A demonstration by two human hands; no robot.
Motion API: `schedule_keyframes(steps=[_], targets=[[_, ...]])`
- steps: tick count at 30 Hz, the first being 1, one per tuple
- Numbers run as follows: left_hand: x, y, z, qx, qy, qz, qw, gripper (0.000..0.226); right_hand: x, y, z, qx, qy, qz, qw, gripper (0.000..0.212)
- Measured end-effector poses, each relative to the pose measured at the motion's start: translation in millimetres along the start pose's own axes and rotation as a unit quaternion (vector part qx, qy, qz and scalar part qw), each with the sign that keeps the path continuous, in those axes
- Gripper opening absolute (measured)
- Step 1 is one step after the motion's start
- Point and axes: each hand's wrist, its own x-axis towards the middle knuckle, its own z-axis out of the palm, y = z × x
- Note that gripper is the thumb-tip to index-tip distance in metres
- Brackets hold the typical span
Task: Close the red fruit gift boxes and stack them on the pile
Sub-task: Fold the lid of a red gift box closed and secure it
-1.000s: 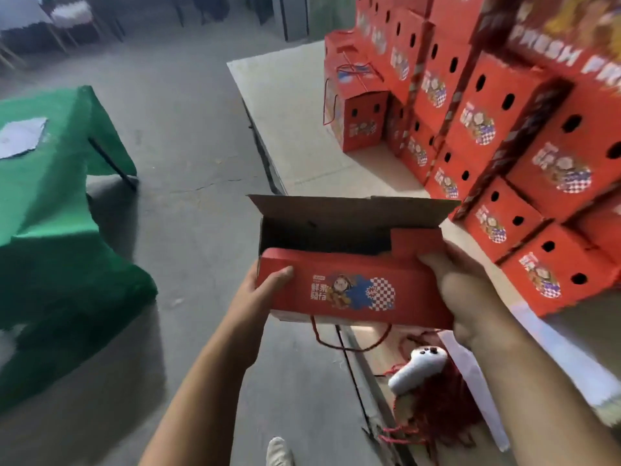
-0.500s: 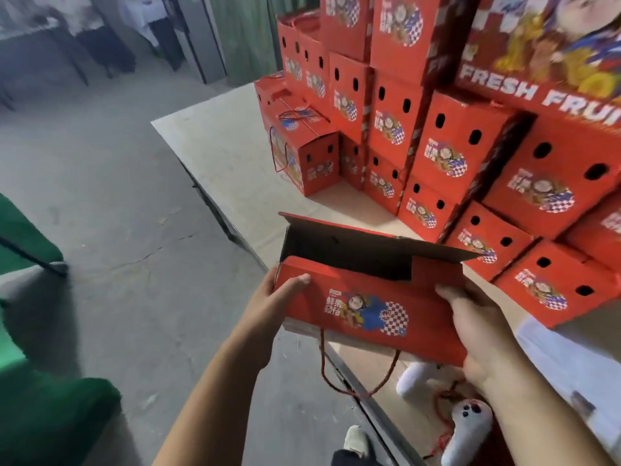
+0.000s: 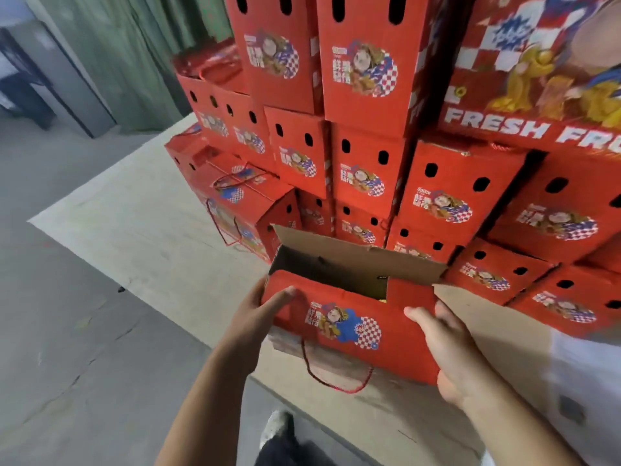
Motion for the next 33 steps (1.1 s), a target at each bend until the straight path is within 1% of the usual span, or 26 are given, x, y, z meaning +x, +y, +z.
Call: schedule_keyframes(steps=[1, 2, 3, 4, 5, 6, 7, 8, 10, 12, 13, 14, 15, 16, 17, 18, 19, 20, 22, 25, 27, 28, 29, 31, 32, 33], targets=[[14.9, 2.8, -13.6, 0.002, -0.031, 0.003, 1.0, 0.052, 1.4, 1.3, 13.4, -0.007, 0.012, 0.0, 1.0, 0.011], [29.8, 4.6, -27.6, -0.004, -0.065, 0.006, 0.998, 0.051, 4.1, 4.6, 28.3, -0.009, 0.024, -0.004, 1.0, 0.011], [44.5, 7.3, -40.8, -0.005, -0.102, 0.01, 0.995, 0.05, 7.1, 9.4, 41.1, -0.009, 0.04, 0.004, 0.999, 0.02], [56.2, 7.9, -53.0, -0.001, -0.133, 0.011, 0.991, 0.05, 4.5, 11.8, 54.9, 0.0, 0.061, 0.015, 0.998, 0.036], [64.4, 9.6, -64.2, -0.003, -0.145, 0.009, 0.989, 0.052, 3.3, 15.5, 66.9, 0.0, 0.092, 0.018, 0.996, 0.054], [73.7, 12.0, -73.7, -0.01, -0.148, 0.004, 0.989, 0.055, 2.3, 18.1, 78.6, -0.005, 0.125, 0.009, 0.992, 0.066], [82.2, 15.0, -81.2, -0.02, -0.146, -0.006, 0.989, 0.058, -0.2, 19.1, 90.2, -0.021, 0.157, -0.003, 0.987, 0.07], [90.2, 17.5, -85.9, -0.024, -0.149, -0.014, 0.988, 0.057, -3.5, 17.7, 102.8, -0.043, 0.187, -0.016, 0.981, 0.068], [101.5, 22.1, -92.1, -0.01, -0.163, -0.009, 0.987, 0.053, -9.0, 17.9, 123.9, -0.095, 0.247, -0.051, 0.963, 0.058], [106.4, 21.5, -92.3, -0.02, -0.135, -0.031, 0.99, 0.058, -17.8, 19.3, 141.6, -0.18, 0.311, -0.112, 0.926, 0.049], [106.8, 17.9, -93.4, -0.012, -0.113, -0.052, 0.992, 0.062, -23.1, 19.6, 148.5, -0.208, 0.341, -0.141, 0.906, 0.045], [106.0, 14.0, -93.5, 0.008, -0.108, -0.07, 0.992, 0.062, -28.6, 20.3, 153.2, -0.219, 0.359, -0.166, 0.892, 0.042], [105.0, 9.1, -94.2, 0.015, -0.125, -0.088, 0.988, 0.058, -34.8, 22.8, 155.6, -0.211, 0.358, -0.186, 0.89, 0.04], [102.7, 5.3, -94.9, 0.005, -0.144, -0.12, 0.982, 0.054, -42.2, 25.8, 157.2, -0.187, 0.345, -0.202, 0.897, 0.037], [101.6, 4.2, -95.1, -0.014, -0.158, -0.143, 0.977, 0.054, -49.7, 29.3, 158.8, -0.156, 0.329, -0.22, 0.905, 0.035], [103.1, 4.6, -95.2, -0.021, -0.158, -0.143, 0.977, 0.058, -56.9, 32.2, 159.9, -0.131, 0.321, -0.239, 0.907, 0.031], [105.8, 8.4, -95.3, -0.017, -0.175, -0.119, 0.977, 0.064, -63.3, 35.6, 160.2, -0.121, 0.321, -0.254, 0.904, 0.026], [108.5, 14.1, -95.4, 0.001, -0.191, -0.076, 0.979, 0.069, -68.3, 39.9, 159.9, -0.12, 0.324, -0.264, 0.9, 0.023], [111.0, 29.2, -94.5, 0.004, -0.215, -0.02, 0.976, 0.072, -74.7, 50.1, 159.6, -0.126, 0.33, -0.273, 0.895, 0.024], [115.7, 32.8, -94.8, 0.071, -0.252, 0.043, 0.964, 0.076, -75.8, 63.3, 155.4, -0.131, 0.332, -0.271, 0.894, 0.026], [116.1, 29.1, -94.9, 0.082, -0.292, 0.036, 0.952, 0.078, -74.1, 67.7, 150.3, -0.149, 0.317, -0.277, 0.895, 0.032], [116.7, 26.2, -95.7, 0.096, -0.295, 0.047, 0.949, 0.074, -72.7, 69.4, 146.3, -0.152, 0.307, -0.283, 0.896, 0.037], [116.9, 24.8, -95.7, 0.133, -0.295, 0.064, 0.944, 0.067, -70.9, 70.6, 142.3, -0.148, 0.298, -0.287, 0.899, 0.04], [117.9, 24.2, -95.7, 0.214, -0.259, 0.11, 0.935, 0.054, -66.6, 68.6, 135.6, -0.139, 0.282, -0.284, 0.906, 0.045], [118.3, 25.1, -96.1, 0.204, -0.251, 0.103, 0.941, 0.053, -64.1, 66.1, 133.2, -0.139, 0.276, -0.282, 0.908, 0.048], [118.6, 26.3, -97.2, 0.162, -0.259, 0.08, 0.949, 0.056, -60.7, 63.1, 131.8, -0.138, 0.272, -0.28, 0.91, 0.051]])
